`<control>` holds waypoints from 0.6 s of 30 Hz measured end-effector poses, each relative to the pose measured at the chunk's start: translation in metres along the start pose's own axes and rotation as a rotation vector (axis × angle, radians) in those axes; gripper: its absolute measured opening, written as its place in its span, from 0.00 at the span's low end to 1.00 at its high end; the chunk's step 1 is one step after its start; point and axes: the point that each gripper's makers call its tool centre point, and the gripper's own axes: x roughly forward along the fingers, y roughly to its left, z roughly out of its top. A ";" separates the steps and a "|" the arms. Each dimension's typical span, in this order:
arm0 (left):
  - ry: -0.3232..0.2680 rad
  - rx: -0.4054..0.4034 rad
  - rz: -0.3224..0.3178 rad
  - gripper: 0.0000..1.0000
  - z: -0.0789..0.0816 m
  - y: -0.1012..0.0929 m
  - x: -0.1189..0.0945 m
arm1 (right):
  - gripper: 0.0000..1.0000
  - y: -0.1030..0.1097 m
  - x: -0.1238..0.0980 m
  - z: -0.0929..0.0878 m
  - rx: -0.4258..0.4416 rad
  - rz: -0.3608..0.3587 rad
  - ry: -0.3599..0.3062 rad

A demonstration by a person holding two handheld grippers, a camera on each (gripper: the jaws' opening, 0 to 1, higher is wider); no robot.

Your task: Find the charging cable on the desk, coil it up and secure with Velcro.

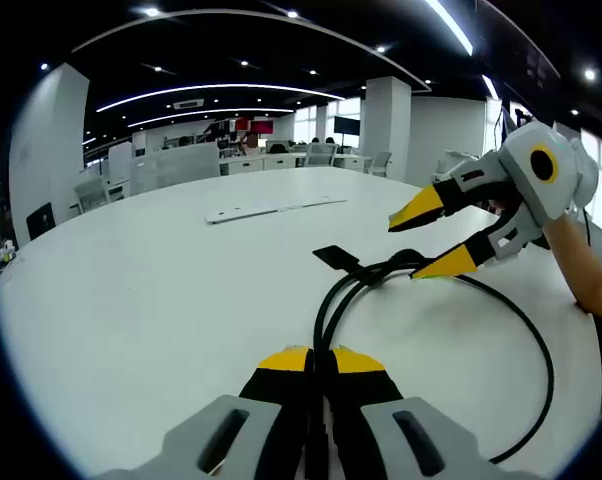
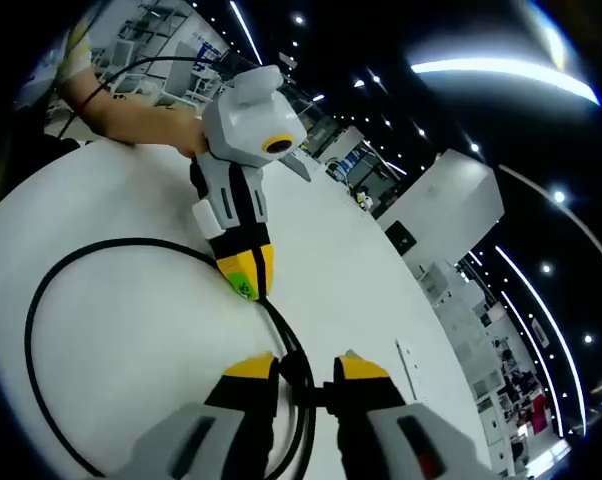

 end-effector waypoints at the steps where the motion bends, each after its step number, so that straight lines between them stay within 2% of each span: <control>1: 0.000 0.000 0.000 0.08 0.001 0.002 0.000 | 0.23 0.000 0.000 0.000 -0.005 0.001 0.002; 6: -0.001 0.003 -0.001 0.08 0.002 0.008 0.002 | 0.18 0.000 -0.001 -0.002 -0.016 -0.002 0.021; 8: -0.002 0.007 0.000 0.08 -0.006 -0.021 -0.004 | 0.17 -0.001 -0.002 -0.002 -0.014 -0.005 0.021; 11: -0.003 0.008 -0.001 0.08 -0.007 -0.026 -0.005 | 0.17 -0.001 -0.003 -0.002 -0.008 0.000 0.021; 12: -0.004 0.010 0.001 0.08 -0.012 -0.038 -0.008 | 0.16 -0.001 -0.003 -0.003 -0.006 0.001 0.025; 14: -0.003 0.013 0.000 0.08 -0.013 -0.039 -0.009 | 0.13 0.000 -0.002 -0.004 -0.005 0.003 0.035; 18: -0.005 0.017 -0.001 0.08 -0.019 -0.056 -0.013 | 0.12 0.001 0.000 -0.007 -0.006 0.008 0.049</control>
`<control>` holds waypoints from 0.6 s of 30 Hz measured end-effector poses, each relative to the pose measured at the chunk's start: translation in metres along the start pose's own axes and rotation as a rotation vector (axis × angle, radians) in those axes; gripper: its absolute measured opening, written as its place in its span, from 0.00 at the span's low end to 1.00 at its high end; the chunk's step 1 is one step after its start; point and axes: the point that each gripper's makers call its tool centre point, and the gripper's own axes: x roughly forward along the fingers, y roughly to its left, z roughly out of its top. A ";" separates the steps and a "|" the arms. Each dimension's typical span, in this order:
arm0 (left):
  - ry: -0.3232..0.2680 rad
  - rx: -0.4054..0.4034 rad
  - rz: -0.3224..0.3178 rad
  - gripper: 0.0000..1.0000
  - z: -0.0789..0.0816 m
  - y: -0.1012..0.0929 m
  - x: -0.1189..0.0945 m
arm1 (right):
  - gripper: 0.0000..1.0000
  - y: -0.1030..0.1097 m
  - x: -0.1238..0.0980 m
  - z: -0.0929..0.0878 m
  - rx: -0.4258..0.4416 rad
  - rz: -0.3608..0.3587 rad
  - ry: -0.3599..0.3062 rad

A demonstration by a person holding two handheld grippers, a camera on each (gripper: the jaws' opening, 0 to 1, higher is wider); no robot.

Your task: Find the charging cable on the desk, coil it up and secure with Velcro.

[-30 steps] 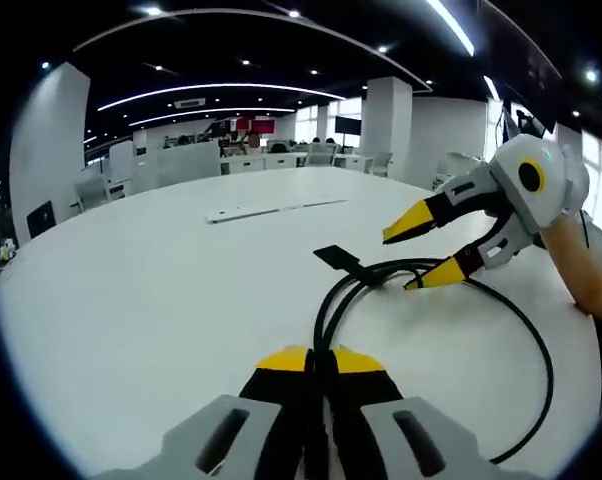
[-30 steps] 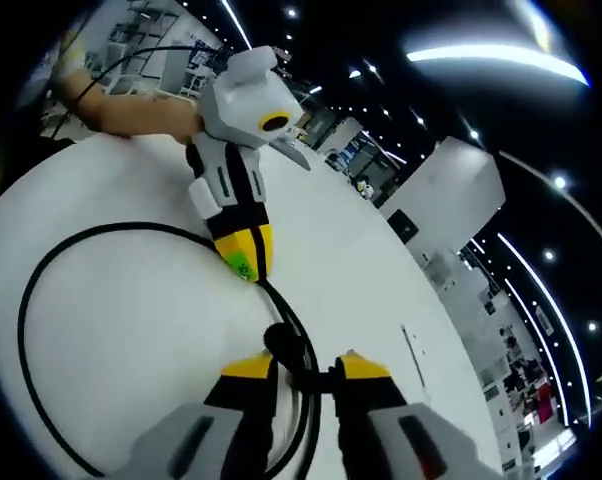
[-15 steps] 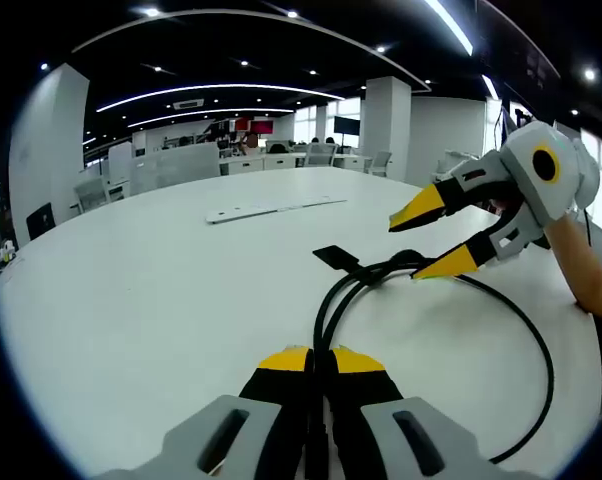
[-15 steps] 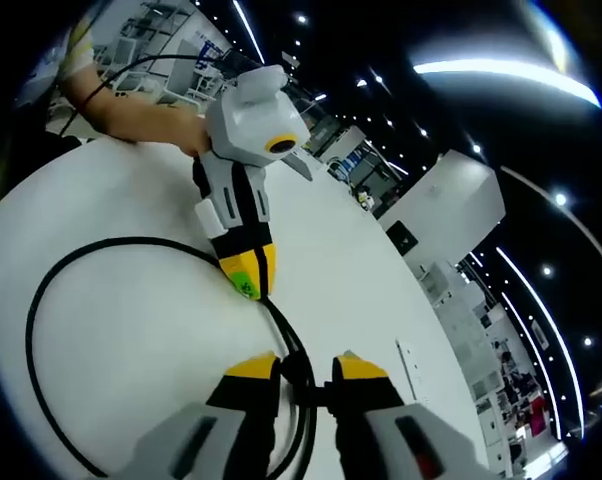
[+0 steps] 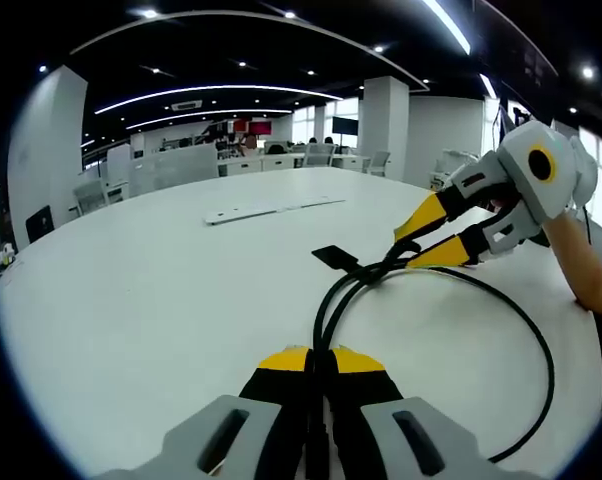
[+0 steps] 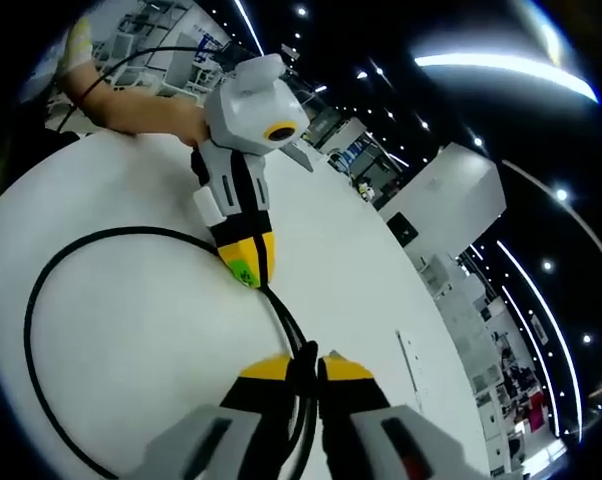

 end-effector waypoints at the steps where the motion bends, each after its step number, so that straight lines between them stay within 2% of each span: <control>1: 0.000 0.000 0.000 0.08 -0.001 -0.003 -0.001 | 0.11 0.000 0.000 0.000 -0.004 0.000 0.003; 7: -0.002 -0.003 -0.002 0.08 -0.004 -0.011 -0.002 | 0.09 -0.003 -0.002 0.000 -0.010 -0.008 0.005; 18: -0.004 -0.002 -0.003 0.08 -0.001 -0.001 0.000 | 0.08 -0.005 0.001 0.000 -0.013 -0.015 0.010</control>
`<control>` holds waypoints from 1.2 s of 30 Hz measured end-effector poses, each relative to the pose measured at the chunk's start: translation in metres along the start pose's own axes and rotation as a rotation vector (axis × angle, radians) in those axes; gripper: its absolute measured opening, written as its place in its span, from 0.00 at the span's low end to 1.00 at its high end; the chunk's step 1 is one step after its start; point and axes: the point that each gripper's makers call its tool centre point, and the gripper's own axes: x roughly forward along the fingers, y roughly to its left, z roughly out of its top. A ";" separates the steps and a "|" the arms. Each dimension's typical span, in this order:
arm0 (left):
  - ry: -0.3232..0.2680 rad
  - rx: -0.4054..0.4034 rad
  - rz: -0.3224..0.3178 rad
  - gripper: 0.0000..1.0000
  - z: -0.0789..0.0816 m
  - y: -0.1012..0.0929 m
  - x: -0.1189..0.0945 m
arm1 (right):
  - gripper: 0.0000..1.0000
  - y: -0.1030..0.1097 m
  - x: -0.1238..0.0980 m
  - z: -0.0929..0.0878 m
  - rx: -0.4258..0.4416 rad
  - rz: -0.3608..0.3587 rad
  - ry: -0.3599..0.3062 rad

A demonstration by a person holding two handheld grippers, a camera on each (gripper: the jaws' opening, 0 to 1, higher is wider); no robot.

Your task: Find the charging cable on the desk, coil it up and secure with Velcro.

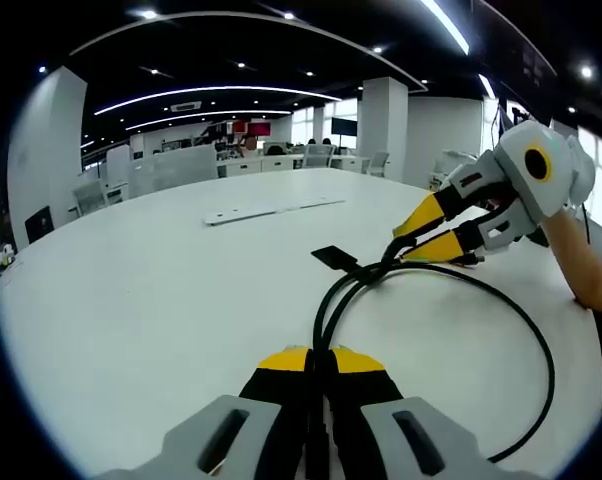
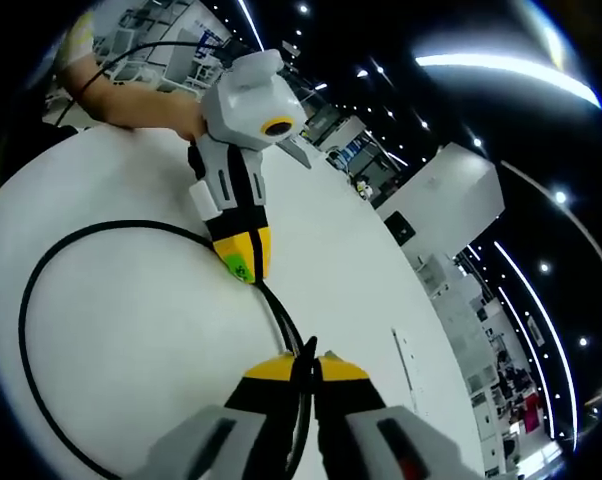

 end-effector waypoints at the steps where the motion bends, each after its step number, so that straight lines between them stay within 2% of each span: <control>1: 0.000 0.000 0.000 0.08 0.000 0.000 0.000 | 0.08 0.000 0.001 0.000 -0.002 0.001 0.002; 19: 0.002 0.005 0.001 0.08 0.003 0.006 -0.002 | 0.10 0.002 0.008 0.001 -0.015 0.014 0.014; 24: 0.002 0.005 0.002 0.08 0.003 0.007 -0.002 | 0.19 0.003 0.006 -0.005 -0.017 0.024 0.039; 27: 0.004 0.012 0.003 0.08 0.003 0.007 -0.001 | 0.21 0.000 0.003 -0.006 0.002 0.021 0.035; 30: 0.002 0.005 0.002 0.08 0.003 0.008 -0.001 | 0.28 0.002 -0.004 -0.018 0.044 0.048 0.076; 32: 0.001 0.002 0.001 0.08 0.002 0.007 -0.002 | 0.28 0.002 -0.010 -0.025 0.063 0.064 0.100; 34: 0.002 0.004 0.002 0.08 0.003 0.007 -0.001 | 0.24 0.000 -0.023 -0.036 0.127 0.068 0.144; 36: 0.003 0.008 0.003 0.08 0.003 0.007 -0.001 | 0.29 0.002 -0.033 -0.040 0.216 0.096 0.161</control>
